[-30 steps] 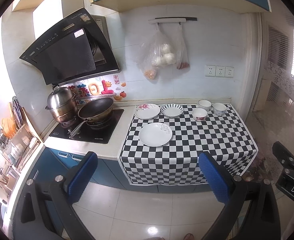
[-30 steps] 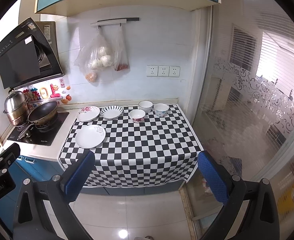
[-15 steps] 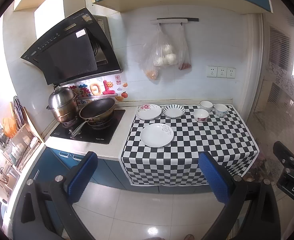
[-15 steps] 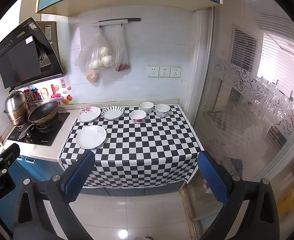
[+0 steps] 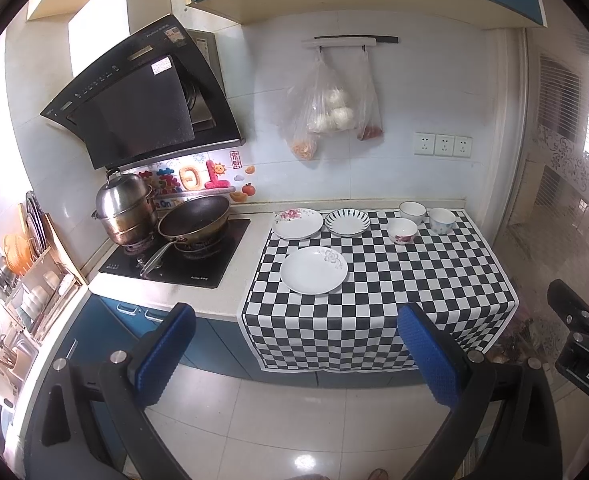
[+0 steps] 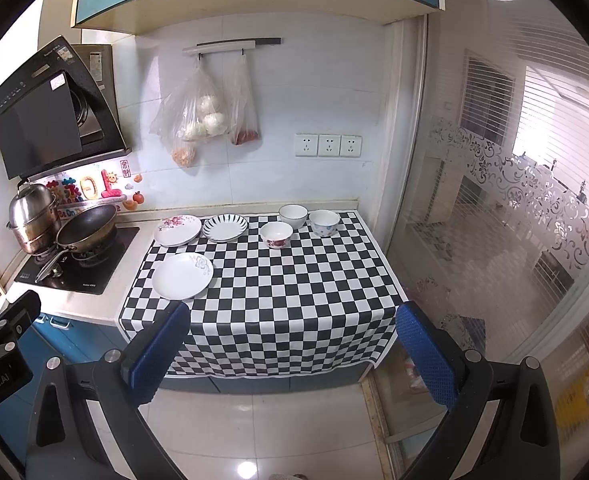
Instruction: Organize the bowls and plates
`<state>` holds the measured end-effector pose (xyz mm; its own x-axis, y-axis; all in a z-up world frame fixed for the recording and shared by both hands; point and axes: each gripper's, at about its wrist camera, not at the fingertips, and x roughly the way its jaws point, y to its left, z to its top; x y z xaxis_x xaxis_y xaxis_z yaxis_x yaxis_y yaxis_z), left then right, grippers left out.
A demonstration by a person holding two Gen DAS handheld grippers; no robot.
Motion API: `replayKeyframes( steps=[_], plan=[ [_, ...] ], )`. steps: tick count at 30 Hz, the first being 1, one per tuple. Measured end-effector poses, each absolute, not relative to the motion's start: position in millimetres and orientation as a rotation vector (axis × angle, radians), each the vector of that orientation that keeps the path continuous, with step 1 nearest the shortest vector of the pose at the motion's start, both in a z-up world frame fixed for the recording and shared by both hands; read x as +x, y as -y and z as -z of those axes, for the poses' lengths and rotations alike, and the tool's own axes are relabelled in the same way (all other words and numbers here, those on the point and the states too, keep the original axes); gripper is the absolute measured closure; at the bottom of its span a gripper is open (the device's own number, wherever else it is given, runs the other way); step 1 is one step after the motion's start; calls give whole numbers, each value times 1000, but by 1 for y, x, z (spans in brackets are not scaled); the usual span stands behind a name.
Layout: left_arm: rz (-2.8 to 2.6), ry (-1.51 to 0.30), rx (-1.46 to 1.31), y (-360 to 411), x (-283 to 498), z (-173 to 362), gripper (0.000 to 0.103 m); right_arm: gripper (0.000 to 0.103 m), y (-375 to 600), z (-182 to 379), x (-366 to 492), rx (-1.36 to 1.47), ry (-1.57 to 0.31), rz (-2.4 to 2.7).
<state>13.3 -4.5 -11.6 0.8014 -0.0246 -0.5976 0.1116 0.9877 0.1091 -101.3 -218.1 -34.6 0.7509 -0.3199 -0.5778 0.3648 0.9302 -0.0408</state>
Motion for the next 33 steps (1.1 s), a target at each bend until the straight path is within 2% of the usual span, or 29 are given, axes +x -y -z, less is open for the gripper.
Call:
replayKeyframes(
  steps=[7, 17, 26, 33],
  plan=[
    [71, -624, 136, -3, 23, 15, 0, 0, 214, 39, -90, 112, -610, 380],
    [36, -600, 129, -40, 89, 39, 0, 0, 192, 61, -33, 134, -601, 423],
    [21, -652, 127, -50, 170, 75, 0, 0, 192, 95, 59, 105, -628, 421],
    [-22, -703, 136, -34, 243, 114, 0, 0, 204, 135, 163, 77, -656, 337]
  ],
)
